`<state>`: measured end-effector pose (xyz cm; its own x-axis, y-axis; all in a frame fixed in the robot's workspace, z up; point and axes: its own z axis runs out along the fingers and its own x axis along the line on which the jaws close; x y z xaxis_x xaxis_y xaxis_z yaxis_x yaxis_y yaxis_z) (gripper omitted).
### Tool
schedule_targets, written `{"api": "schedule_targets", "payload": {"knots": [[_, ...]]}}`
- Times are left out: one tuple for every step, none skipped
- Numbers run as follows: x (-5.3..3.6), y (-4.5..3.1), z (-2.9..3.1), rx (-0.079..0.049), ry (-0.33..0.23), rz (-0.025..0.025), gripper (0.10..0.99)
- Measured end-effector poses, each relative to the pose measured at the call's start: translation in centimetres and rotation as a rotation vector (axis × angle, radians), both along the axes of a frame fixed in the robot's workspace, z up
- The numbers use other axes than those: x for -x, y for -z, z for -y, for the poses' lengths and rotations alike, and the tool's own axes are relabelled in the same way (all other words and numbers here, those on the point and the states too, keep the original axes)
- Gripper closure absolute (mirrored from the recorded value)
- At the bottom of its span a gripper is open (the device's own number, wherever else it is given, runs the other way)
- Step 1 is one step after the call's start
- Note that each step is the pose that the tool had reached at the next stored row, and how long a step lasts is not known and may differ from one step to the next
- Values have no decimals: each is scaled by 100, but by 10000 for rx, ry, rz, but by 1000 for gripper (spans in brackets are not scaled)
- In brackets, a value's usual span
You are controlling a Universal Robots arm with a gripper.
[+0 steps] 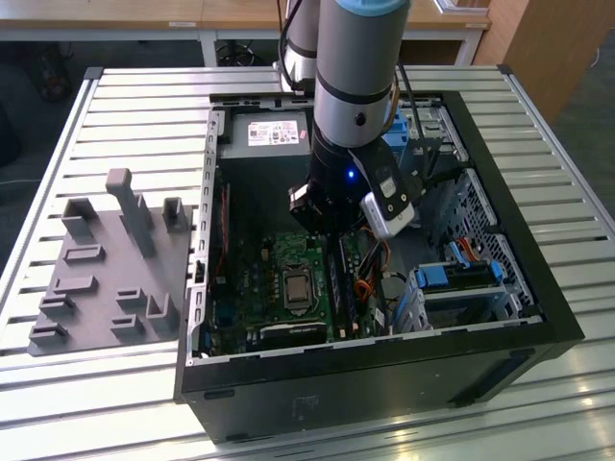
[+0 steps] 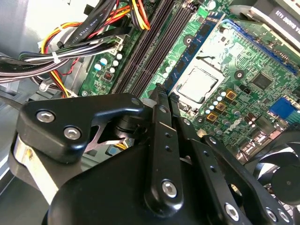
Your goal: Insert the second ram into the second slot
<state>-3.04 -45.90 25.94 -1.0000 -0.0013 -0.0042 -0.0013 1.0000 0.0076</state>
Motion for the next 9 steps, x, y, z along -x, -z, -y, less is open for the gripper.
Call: {"api": "schedule_targets", "payload": {"knots": [[0, 0, 0, -2, 0, 0, 949], [0, 0, 0, -9, 0, 0, 949], [1, 0, 0, -17, -1, 0, 949], [1, 1, 0, -26, -1, 0, 949], [2, 2, 0, -33, -1, 0, 949], [2, 3, 0, -35, -1, 0, 949], [3, 3, 0, -35, 0, 0, 949], [3, 5, 0, -35, 0, 0, 949], [2, 7, 0, -35, 0, 1, 949]]}}
